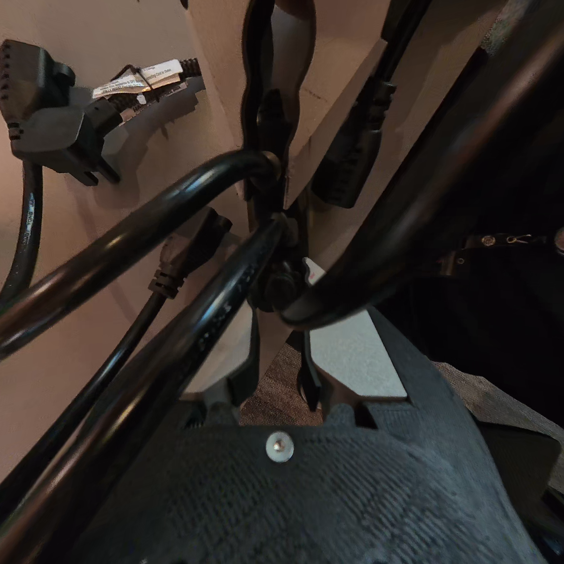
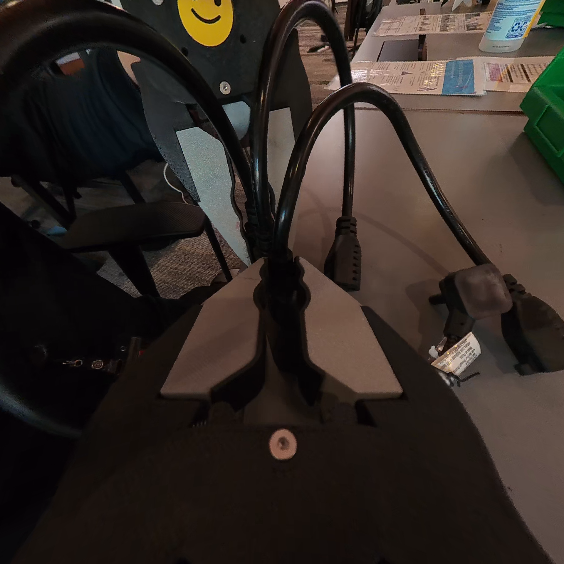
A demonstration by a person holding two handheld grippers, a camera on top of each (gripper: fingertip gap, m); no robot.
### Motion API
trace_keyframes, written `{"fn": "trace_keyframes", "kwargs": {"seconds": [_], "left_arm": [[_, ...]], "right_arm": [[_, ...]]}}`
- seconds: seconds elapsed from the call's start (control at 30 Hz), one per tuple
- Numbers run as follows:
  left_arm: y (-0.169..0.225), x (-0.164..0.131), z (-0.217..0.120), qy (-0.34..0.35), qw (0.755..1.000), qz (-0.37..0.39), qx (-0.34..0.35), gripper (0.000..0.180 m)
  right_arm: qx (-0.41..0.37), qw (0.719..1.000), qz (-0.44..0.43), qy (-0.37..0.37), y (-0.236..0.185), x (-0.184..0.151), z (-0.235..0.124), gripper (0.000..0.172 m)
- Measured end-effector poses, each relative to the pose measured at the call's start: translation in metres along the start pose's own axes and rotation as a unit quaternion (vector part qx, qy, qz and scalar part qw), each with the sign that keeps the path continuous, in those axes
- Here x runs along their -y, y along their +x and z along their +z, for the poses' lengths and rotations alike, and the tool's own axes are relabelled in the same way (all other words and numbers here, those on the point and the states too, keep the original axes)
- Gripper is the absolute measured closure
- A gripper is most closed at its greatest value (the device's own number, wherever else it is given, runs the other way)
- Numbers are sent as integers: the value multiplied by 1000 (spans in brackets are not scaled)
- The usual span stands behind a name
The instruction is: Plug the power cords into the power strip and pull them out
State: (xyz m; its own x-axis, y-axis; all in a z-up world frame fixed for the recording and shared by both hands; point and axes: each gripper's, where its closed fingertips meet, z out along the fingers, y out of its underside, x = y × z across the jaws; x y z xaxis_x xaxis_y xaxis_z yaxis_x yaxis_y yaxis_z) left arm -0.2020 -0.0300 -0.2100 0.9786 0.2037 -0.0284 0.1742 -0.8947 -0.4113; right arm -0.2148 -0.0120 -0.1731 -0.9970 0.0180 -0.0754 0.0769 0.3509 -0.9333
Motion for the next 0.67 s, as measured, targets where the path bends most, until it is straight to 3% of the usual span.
{"fn": "trace_keyframes", "kwargs": {"seconds": [0.23, 0.53, 0.67], "left_arm": [[2, 12, 5, 20, 999, 0, -37, 162], [-4, 18, 9, -45, 999, -2, -30, 160], [-6, 21, 11, -80, 997, 8, -19, 159]], "right_arm": [[10, 1000, 16, -1, 4, -2, -6, 158], [-34, 999, 4, -20, 9, -3, -13, 158], [-31, 999, 39, 7, 13, -2, -17, 160]]}}
